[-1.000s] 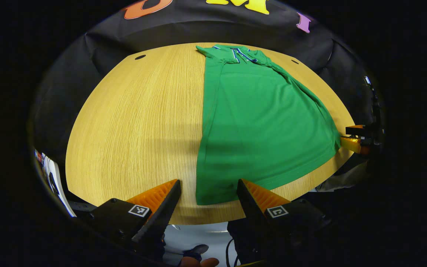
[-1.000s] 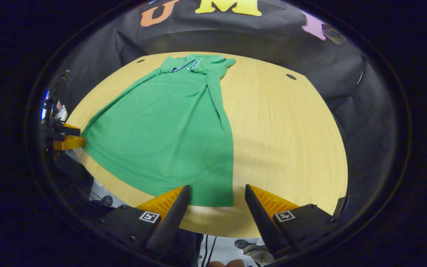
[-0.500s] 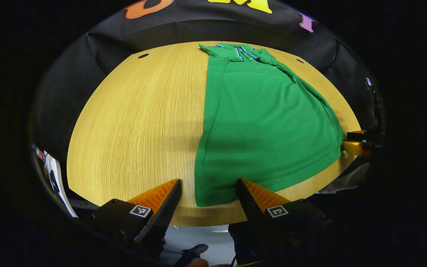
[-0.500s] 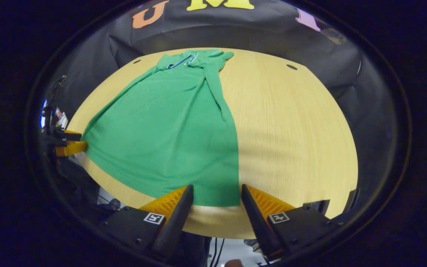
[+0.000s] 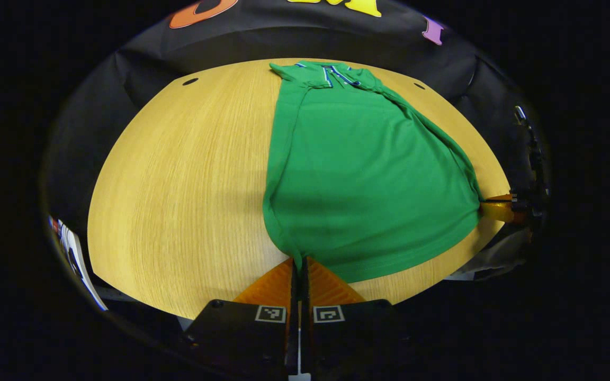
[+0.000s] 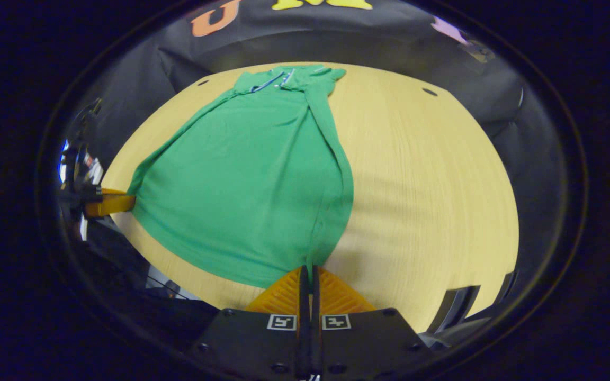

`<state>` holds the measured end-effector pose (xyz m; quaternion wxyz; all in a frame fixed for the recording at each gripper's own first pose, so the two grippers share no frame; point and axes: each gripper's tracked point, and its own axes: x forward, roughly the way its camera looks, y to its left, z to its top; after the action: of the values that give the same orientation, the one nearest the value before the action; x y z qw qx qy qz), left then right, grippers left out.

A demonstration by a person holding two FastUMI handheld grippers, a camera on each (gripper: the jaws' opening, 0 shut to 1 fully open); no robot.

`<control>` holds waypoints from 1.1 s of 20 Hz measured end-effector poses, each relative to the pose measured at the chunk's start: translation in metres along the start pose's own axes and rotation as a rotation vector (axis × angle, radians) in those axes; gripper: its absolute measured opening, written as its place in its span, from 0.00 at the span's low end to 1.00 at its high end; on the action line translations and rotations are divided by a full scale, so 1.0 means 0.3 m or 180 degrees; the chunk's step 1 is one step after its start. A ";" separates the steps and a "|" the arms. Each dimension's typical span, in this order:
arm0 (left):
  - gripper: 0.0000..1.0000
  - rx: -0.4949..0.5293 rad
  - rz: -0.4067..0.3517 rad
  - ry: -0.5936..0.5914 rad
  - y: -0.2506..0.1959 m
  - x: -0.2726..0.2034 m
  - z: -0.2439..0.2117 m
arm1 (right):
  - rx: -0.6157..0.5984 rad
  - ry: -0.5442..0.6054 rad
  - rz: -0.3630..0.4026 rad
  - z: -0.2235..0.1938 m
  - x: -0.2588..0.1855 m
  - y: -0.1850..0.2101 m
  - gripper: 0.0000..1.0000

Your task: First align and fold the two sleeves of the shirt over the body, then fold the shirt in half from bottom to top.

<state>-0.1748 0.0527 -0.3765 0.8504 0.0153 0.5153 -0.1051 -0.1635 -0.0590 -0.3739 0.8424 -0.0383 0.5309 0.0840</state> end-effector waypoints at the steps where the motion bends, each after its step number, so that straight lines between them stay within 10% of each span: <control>1: 0.05 -0.0030 -0.0095 -0.0016 -0.013 -0.007 0.002 | 0.0089 0.0029 0.0031 -0.001 0.002 -0.005 0.02; 22: 0.04 0.0216 -0.0374 -0.0733 0.037 -0.211 0.487 | 0.0792 -0.0723 0.0477 0.476 -0.234 -0.059 0.02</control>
<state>-0.0734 0.0543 -0.2532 0.8953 0.0017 0.4104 -0.1732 -0.0632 -0.0615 -0.2492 0.8866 0.1156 0.4399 0.0839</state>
